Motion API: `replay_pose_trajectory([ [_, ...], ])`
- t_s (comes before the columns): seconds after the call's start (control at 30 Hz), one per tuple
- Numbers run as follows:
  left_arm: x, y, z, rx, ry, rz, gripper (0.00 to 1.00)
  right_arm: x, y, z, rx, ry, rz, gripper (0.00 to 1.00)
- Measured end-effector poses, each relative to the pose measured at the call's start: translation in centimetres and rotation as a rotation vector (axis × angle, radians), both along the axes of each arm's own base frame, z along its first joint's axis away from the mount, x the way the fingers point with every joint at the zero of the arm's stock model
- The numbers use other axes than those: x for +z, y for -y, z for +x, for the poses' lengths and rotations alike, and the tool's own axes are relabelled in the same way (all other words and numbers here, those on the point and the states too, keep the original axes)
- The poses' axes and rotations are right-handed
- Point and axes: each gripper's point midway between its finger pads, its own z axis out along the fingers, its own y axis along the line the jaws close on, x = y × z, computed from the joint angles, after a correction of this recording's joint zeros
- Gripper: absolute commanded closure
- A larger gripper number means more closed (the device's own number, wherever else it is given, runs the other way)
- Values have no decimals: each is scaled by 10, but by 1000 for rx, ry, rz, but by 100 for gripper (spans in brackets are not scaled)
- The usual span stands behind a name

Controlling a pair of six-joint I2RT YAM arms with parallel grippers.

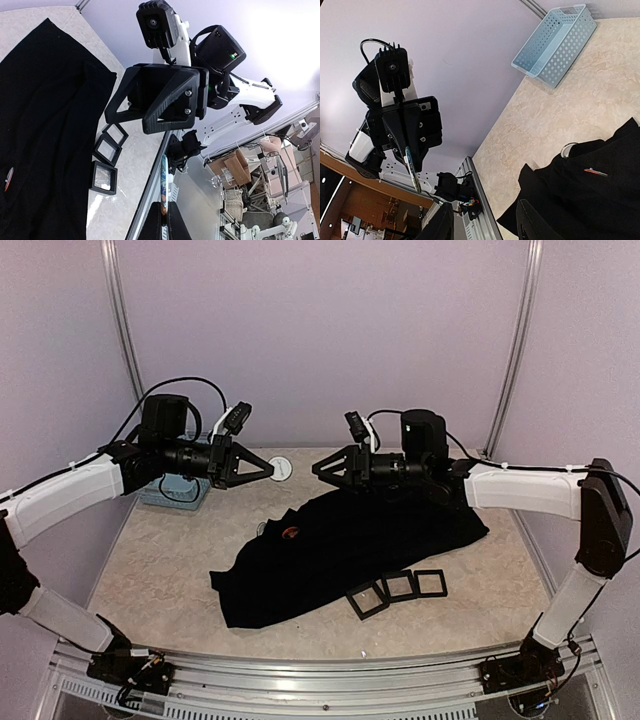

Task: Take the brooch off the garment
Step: Pass from the left arm to the right

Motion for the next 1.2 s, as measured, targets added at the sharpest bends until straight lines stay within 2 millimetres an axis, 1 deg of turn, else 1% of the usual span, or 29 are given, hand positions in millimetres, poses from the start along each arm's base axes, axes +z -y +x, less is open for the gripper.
replay_pose_trajectory([
  [0.2, 1, 1, -4, -23, -6, -8, 100, 11, -3, -10, 53, 29, 26, 47],
  [0.3, -1, 1, -4, -27, -12, -6, 100, 19, -6, -16, 86, 46, 46, 46],
  [0.43, -2, 2, -3, -34, -19, -6, 100, 34, -11, -22, 128, 74, 77, 48],
  [0.53, -2, 3, -4, -40, -20, -8, 100, 37, -17, -27, 159, 79, 90, 52],
  [0.67, -2, 4, -5, -49, -21, -11, 100, 32, -27, -30, 190, 65, 90, 58],
  [0.83, -1, 5, -7, -58, -23, -13, 100, 24, -37, -34, 225, 38, 89, 70],
  [1.03, -3, 6, -8, -66, -27, -12, 100, 25, -40, -40, 252, 31, 98, 83],
  [1.2, -3, 7, -9, -70, -28, -11, 100, 28, -41, -41, 262, 26, 108, 88],
])
